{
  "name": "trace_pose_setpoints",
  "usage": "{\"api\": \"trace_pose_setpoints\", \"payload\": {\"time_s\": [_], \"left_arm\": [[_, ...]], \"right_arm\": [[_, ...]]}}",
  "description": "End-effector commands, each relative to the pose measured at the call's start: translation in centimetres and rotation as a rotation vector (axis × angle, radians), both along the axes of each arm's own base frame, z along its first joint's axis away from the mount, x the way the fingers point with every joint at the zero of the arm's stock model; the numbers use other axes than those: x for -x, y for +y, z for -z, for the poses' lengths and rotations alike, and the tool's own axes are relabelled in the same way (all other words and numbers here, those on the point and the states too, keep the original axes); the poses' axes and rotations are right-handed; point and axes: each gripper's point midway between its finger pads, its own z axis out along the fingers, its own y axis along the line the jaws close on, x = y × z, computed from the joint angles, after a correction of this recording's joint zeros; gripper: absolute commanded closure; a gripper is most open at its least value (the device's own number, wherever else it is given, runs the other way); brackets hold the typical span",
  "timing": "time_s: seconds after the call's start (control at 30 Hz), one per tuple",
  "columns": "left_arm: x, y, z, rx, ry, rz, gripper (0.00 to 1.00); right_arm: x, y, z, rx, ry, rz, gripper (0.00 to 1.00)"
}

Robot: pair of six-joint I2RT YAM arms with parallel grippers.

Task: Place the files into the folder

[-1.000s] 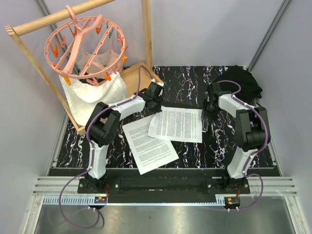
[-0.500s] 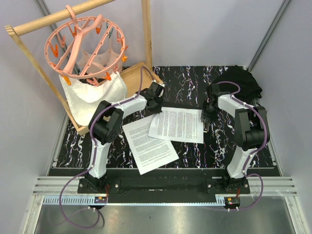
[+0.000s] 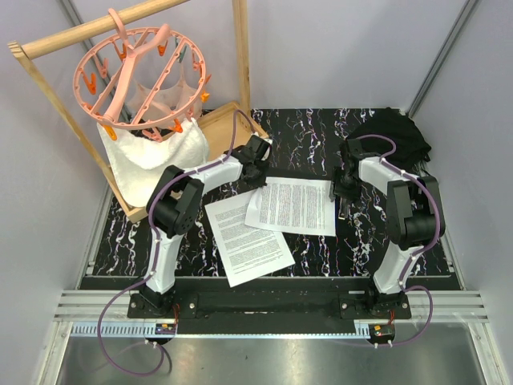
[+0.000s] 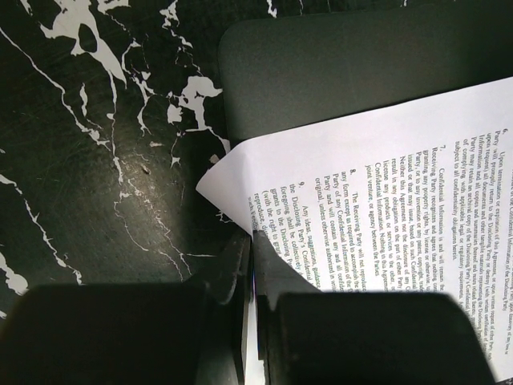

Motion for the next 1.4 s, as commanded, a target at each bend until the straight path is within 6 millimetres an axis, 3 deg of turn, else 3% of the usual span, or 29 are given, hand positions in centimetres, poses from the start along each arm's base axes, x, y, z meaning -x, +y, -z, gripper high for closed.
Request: {"api": "trace_pose_setpoints", "payload": {"time_s": [0.0, 0.1, 0.2, 0.23, 0.27, 0.43, 0.63, 0.9, 1.03, 1.17, 1.37], "left_arm": [[-0.7, -0.5, -0.5, 0.011, -0.009, 0.032, 0.97], [-0.9, -1.1, -0.9, 0.037, -0.017, 0.038, 0.97], [-1.0, -1.5, -1.5, 0.058, -0.022, 0.041, 0.97], [-1.0, -1.6, -1.7, 0.064, -0.026, 0.043, 0.97], [-1.0, -1.7, -1.9, 0.069, -0.03, 0.044, 0.97], [-0.9, -2.3, -2.1, 0.098, -0.018, 0.059, 0.97], [-0.7, -2.6, -2.1, 0.113, -0.008, 0.065, 0.97], [-0.8, -2.8, -2.0, 0.115, -0.006, 0.06, 0.96], [-0.8, -2.7, -2.0, 0.121, 0.0, 0.034, 0.94], [-0.9, -2.6, -2.2, 0.12, -0.004, 0.018, 0.94], [-0.9, -2.3, -2.3, 0.111, -0.001, -0.006, 0.93]], "right_arm": [[0.8, -1.2, -1.3, 0.049, -0.019, 0.017, 0.41], [0.7, -1.6, -2.0, 0.063, -0.038, 0.023, 0.43], [0.7, -2.0, -2.1, 0.071, -0.039, 0.034, 0.54], [0.9, -2.0, -2.1, 0.067, -0.037, 0.034, 0.63], [0.8, -2.0, -2.2, 0.064, -0.046, 0.035, 0.64], [1.1, -2.7, -2.4, 0.084, -0.055, 0.053, 0.56], [1.4, -3.1, -0.6, 0.058, -0.017, 0.063, 0.46], [1.2, -2.6, 1.6, 0.03, 0.02, 0.06, 0.51], [1.4, -2.6, 1.6, 0.028, 0.027, 0.054, 0.48], [1.7, -2.5, 1.9, 0.029, 0.051, 0.058, 0.58], [2.0, -2.7, 2.4, 0.093, 0.076, 0.048, 0.56]]}}
